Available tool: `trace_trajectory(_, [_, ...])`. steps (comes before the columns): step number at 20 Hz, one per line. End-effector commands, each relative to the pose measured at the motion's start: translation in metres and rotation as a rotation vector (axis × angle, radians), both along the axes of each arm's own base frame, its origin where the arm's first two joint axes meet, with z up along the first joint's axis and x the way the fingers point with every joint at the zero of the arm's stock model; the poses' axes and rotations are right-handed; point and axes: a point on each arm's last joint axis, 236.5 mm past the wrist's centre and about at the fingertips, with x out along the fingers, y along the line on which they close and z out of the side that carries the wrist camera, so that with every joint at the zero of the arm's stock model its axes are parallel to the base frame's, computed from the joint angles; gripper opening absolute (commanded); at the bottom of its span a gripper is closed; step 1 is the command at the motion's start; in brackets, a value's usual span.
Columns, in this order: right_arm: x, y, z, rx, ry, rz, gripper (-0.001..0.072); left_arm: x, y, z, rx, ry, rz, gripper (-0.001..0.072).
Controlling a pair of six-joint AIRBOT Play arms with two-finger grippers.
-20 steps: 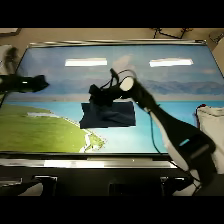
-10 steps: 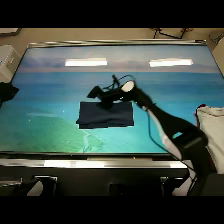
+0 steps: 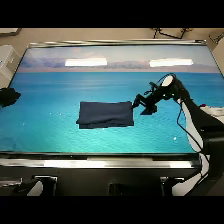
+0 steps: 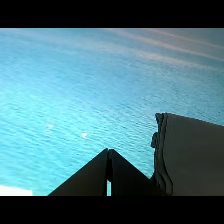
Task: Fold the clothes and pants, and hang the long-sleeved shirts on hangers.
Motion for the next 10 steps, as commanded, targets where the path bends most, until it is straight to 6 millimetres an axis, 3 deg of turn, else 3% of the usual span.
trace_trajectory(1, [-0.003, 0.027, -0.015, 0.21, 0.025, 0.014, 0.0614, 0.0, 0.0, 0.0, -0.017, 0.002, 0.016, 0.0022])
trace_trajectory(4, [-0.003, 0.043, -0.024, 0.277, 0.038, 0.018, 0.0601, 0.0, -0.001, 0.0, -0.041, 0.004, 0.033, 0.0021])
trace_trajectory(5, [-0.005, 0.048, -0.027, 0.278, 0.045, 0.027, 0.0539, 0.0, -0.004, 0.001, -0.055, 0.0, 0.029, 0.0021])
trace_trajectory(6, [-0.006, 0.052, -0.028, 0.283, 0.045, 0.033, 0.0335, 0.001, -0.006, 0.002, -0.066, -0.003, 0.025, 0.0022])
trace_trajectory(7, [-0.003, 0.054, -0.024, 0.301, 0.032, 0.029, 0.0078, 0.001, -0.009, 0.003, -0.077, -0.005, 0.021, 0.0022])
trace_trajectory(8, [0.002, 0.056, -0.014, 0.339, 0.02, 0.02, 0.0038, 0.001, -0.01, 0.004, -0.086, -0.008, 0.018, 0.0022])
trace_trajectory(10, [0.018, 0.056, 0.032, 0.445, -0.088, 0.034, 0.0037, 0.001, -0.011, 0.004, -0.089, -0.009, 0.017, 0.0022])
